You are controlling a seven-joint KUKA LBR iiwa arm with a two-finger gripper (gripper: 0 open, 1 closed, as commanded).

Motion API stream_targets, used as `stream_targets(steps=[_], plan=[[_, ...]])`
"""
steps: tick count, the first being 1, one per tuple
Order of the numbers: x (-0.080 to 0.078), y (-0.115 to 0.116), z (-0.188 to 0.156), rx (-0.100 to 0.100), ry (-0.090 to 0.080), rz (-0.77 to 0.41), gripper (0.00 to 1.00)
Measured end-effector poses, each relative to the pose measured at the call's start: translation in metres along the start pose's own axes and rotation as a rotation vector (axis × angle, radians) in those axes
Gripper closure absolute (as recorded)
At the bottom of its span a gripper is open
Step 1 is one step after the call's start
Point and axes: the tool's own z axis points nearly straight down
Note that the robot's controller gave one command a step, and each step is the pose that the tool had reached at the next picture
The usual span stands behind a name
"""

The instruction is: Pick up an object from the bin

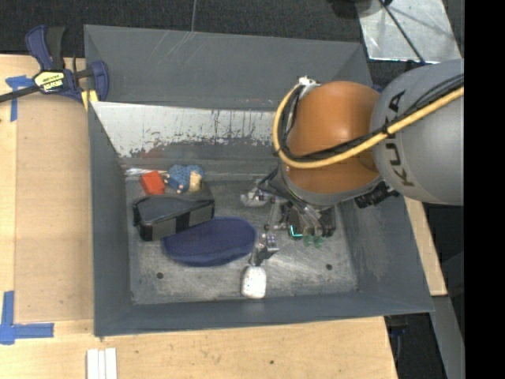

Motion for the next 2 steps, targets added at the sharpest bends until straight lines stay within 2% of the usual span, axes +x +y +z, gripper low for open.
stream_targets(steps=[1, 2], plan=[[-0.0615, 0.0244, 0.1119, 0.005, 0.003, 0.200, 0.00], [-0.0642, 0.0246, 0.1086, 0.001, -0.009, 0.201, 1.00]])
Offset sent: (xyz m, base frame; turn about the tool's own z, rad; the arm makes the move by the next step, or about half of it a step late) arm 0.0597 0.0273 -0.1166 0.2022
